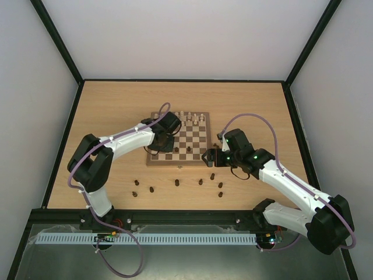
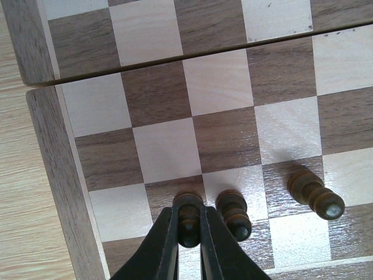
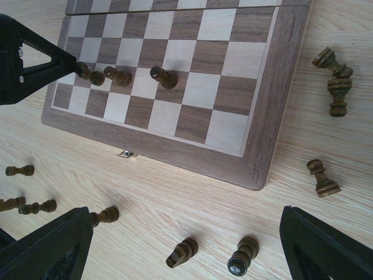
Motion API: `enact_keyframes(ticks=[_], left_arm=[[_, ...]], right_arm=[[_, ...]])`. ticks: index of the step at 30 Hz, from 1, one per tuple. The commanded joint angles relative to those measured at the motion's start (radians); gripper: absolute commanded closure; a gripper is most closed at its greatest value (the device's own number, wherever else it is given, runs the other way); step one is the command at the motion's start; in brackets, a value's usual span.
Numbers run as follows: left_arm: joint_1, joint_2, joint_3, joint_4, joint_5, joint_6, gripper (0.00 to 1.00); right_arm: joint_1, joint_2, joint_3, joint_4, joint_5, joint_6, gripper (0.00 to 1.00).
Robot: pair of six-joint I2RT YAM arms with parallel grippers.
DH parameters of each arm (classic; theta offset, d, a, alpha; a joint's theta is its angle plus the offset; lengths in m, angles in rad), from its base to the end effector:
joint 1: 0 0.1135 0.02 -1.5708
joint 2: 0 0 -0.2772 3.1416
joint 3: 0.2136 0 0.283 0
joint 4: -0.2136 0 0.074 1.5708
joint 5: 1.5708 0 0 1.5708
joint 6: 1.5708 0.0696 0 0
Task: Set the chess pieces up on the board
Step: Place the chess piece on the chessboard.
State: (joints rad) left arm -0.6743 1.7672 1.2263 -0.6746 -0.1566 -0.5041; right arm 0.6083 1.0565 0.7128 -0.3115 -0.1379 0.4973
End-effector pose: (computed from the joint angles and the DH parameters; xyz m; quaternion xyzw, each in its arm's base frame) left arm 0.3128 -0.2361 0.1606 0.0696 0.9789 -0.0339 0.1893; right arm 0.2223 0.1665 0.2310 -0.0800 0.8918 0.2841 0.3428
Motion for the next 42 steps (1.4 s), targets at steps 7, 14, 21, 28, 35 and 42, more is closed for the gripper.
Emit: enact_keyframes(ticks=[7,14,21,28,35,42], left_arm=[[0.008,0.002,-0.031,-0.006,-0.002,0.006,0.93],[0.008,0.004,-0.037,-0.001,0.000,0.003,0.79],[0.009,-0.013,-0.023,-0.009,-0.012,0.001,0.70],[0.009,-0.118,-0.006,-0.033,-0.036,-0.009,0.59],[0.003,-0.355,-0.099,0.018,-0.007,-0.010,0.37],[-0.004,-0.559,-0.242,0.093,0.050,-0.026,0.15]], right_arm=[[0.003,-0.004,-0.017,-0.003,-0.014,-0.013,0.12],[0.002,-0.003,-0.018,-0.002,-0.015,-0.013,0.12],[0.003,-0.001,-0.018,-0.003,-0.011,-0.012,0.11],[0.002,0.019,-0.013,-0.007,0.008,-0.009,0.11],[0.003,0.056,-0.004,-0.025,0.049,0.000,0.11],[0.026,0.090,0.022,-0.072,0.075,0.040,0.06]])
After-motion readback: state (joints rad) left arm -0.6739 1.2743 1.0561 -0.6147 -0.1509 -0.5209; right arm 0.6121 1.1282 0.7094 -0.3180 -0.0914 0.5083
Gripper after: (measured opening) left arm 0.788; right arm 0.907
